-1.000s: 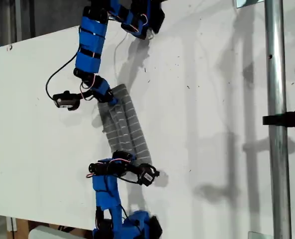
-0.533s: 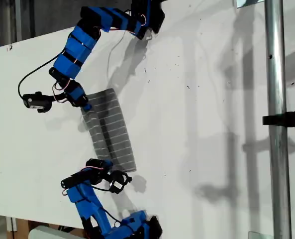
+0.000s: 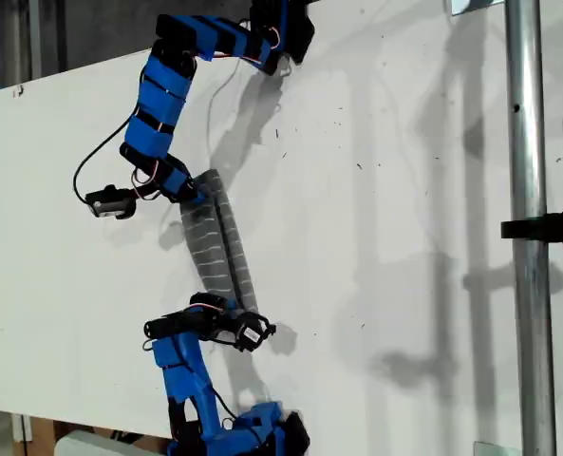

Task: Grasp corners of a towel and fold twice.

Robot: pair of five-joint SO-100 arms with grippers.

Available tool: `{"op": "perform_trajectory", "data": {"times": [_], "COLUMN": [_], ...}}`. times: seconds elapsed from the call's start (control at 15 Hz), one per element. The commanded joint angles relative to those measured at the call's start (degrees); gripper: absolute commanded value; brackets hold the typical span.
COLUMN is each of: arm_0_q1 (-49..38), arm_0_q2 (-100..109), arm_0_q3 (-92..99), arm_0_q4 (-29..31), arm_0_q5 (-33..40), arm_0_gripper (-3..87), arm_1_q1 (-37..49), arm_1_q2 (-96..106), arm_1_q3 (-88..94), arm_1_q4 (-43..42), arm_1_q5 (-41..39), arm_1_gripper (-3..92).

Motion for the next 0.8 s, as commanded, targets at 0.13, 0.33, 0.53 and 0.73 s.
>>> {"op": "perform_trajectory", "data": {"times": [0.13, 0.33, 0.53, 0.73], "arm_0_q1": [6.6, 3.3, -1.8, -3.3], "arm_0_q2": [-5.3, -9.8, 1.1, 13.0], "arm_0_q3": [-1.4, 1.1, 8.8, 15.4], "arm_0_q4": [0.4, 1.1, 2.7, 4.1], "arm_0_q5": [-8.4, -10.9, -10.5, -8.3], "arm_0_gripper": [-1.1, 13.9, 23.3, 28.5], "arm_1_q1": [0.3, 1.8, 6.0, 11.0], "arm_1_q2": [-0.4, -2.9, -0.2, 6.6], "arm_1_q3": [3.0, 3.1, 3.6, 9.0], "arm_1_q4": [1.9, 1.1, 2.1, 3.1], "arm_1_q5": [1.7, 3.1, 3.1, 3.8], "arm_1_gripper": [-0.3, 26.0, 34.3, 35.3]}}
